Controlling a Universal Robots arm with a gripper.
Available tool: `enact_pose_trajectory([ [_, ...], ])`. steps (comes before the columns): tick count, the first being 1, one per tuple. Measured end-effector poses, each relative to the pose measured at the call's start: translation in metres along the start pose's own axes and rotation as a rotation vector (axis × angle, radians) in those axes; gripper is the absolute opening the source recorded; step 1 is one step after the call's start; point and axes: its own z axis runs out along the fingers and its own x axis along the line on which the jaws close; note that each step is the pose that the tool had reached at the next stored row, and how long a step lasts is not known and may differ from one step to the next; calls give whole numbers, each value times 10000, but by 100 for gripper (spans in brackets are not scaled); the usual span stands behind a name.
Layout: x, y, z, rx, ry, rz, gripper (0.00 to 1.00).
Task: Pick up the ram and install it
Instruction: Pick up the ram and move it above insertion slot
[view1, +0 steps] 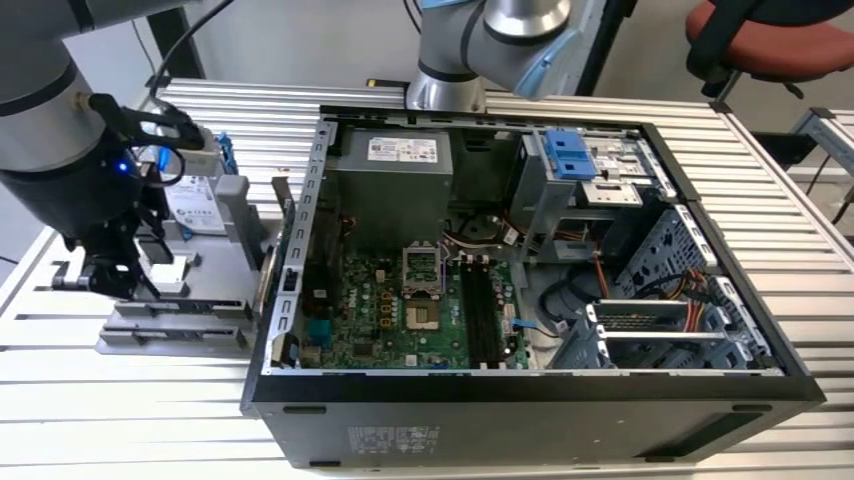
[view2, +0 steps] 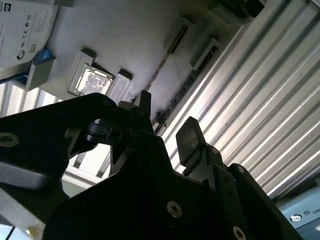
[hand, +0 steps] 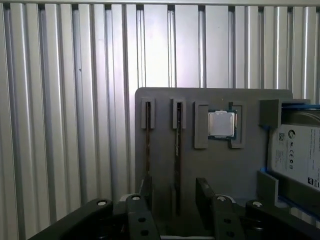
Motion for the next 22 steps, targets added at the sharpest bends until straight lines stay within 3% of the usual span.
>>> enact_pose_trajectory([
  [11,119,47,195,2,-2,2,100],
  [22,142,52,395,3,-3,2,100],
])
